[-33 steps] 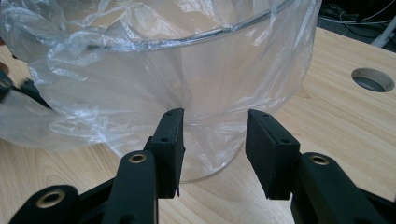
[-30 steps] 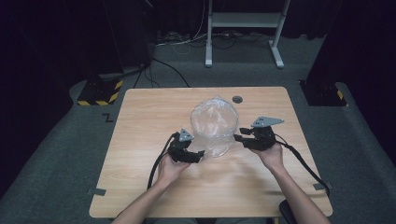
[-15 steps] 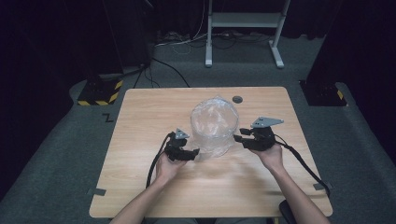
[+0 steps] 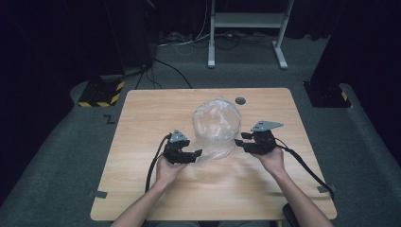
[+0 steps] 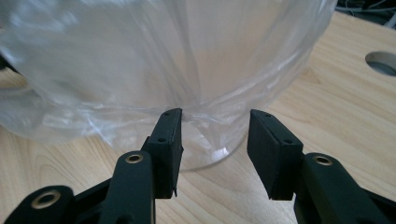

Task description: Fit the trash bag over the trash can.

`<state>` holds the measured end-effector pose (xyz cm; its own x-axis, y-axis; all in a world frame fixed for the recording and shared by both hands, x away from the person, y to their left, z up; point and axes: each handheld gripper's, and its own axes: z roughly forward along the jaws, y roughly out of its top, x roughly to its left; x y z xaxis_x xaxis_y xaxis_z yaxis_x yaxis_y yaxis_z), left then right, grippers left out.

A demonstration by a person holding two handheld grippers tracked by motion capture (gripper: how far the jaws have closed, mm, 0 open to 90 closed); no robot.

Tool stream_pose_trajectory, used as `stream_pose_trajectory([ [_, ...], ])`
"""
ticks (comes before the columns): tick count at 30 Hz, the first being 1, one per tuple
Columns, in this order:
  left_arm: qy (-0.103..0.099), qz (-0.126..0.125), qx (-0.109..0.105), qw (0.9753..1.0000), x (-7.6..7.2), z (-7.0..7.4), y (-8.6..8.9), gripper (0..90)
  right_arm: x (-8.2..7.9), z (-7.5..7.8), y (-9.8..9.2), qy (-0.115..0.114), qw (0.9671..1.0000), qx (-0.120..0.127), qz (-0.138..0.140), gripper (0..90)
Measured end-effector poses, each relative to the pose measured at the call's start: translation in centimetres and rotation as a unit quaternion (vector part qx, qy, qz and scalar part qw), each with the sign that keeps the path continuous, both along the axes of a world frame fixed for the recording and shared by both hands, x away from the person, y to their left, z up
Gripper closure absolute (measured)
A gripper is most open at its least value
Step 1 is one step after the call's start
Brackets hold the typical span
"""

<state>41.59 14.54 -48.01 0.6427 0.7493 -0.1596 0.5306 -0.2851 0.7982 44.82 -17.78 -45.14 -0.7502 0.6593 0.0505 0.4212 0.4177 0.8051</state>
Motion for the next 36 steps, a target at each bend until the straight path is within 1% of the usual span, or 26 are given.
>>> stream_pose_trajectory([
  [2,-0.006,-0.001,-0.006,1.0000,0.0,0.1,0.0,31.3,0.2,-0.3,0.0,0.006,1.0000,-0.004,-0.003,55.2],
  [5,-0.016,-0.003,-0.009,0.9998,-0.1,0.2,0.1,32.0,0.4,-0.4,-0.3,0.011,0.9999,-0.006,-0.009,55.2],
  [6,-0.016,-0.003,-0.013,0.9998,-0.1,0.3,0.1,32.0,0.4,-0.3,-0.4,0.008,0.9999,-0.005,-0.010,55.2],
  [8,-0.020,0.000,-0.014,0.9997,-0.1,0.4,0.2,31.9,0.3,0.0,-0.9,0.002,0.9999,0.000,-0.016,55.2],
  [9,-0.021,0.002,-0.021,0.9996,-0.2,0.4,0.3,31.2,0.2,0.2,-1.1,-0.003,0.9998,0.002,-0.021,55.2],
  [12,-0.022,0.003,-0.023,0.9995,-0.1,0.4,0.4,30.3,-0.2,0.7,-1.6,-0.023,0.9992,0.014,-0.029,55.2],
  [13,-0.022,0.003,-0.024,0.9995,-0.1,0.4,0.4,30.1,-0.2,0.9,-1.7,-0.024,0.9991,0.019,-0.030,55.2],
  [18,-0.028,0.000,-0.024,0.9993,-0.1,0.4,0.0,30.0,-0.5,1.5,-2.0,-0.034,0.9984,0.034,-0.030,55.2],
  [22,-0.027,0.000,-0.022,0.9994,0.1,0.3,-0.3,30.5,-0.6,1.8,-2.2,-0.039,0.9976,0.051,-0.028,55.2],
  [25,-0.023,0.000,-0.023,0.9995,0.4,0.1,-0.5,30.6,-0.7,1.7,-2.0,-0.037,0.9975,0.055,-0.023,55.3],
  [28,-0.025,-0.002,-0.024,0.9994,0.5,0.0,-0.8,31.1,-0.7,1.2,-1.6,-0.035,0.9978,0.054,-0.015,55.2],
  [30,-0.025,-0.004,-0.020,0.9995,0.5,0.0,-0.9,31.3,-0.6,0.8,-1.2,-0.029,0.9984,0.048,-0.006,55.2],
  [31,-0.024,-0.005,-0.021,0.9995,0.5,0.0,-0.9,31.4,-0.6,0.6,-1.1,-0.026,0.9988,0.041,-0.004,55.2],
  [34,-0.024,-0.007,-0.020,0.9995,0.5,0.0,-1.0,31.9,-0.2,-0.3,-0.6,-0.008,0.9999,0.009,0.002,54.8],
  [36,-0.027,-0.008,-0.018,0.9994,0.4,0.1,-0.9,32.1,0.0,-0.9,-0.4,0.005,0.9998,-0.019,-0.002,54.6],
])
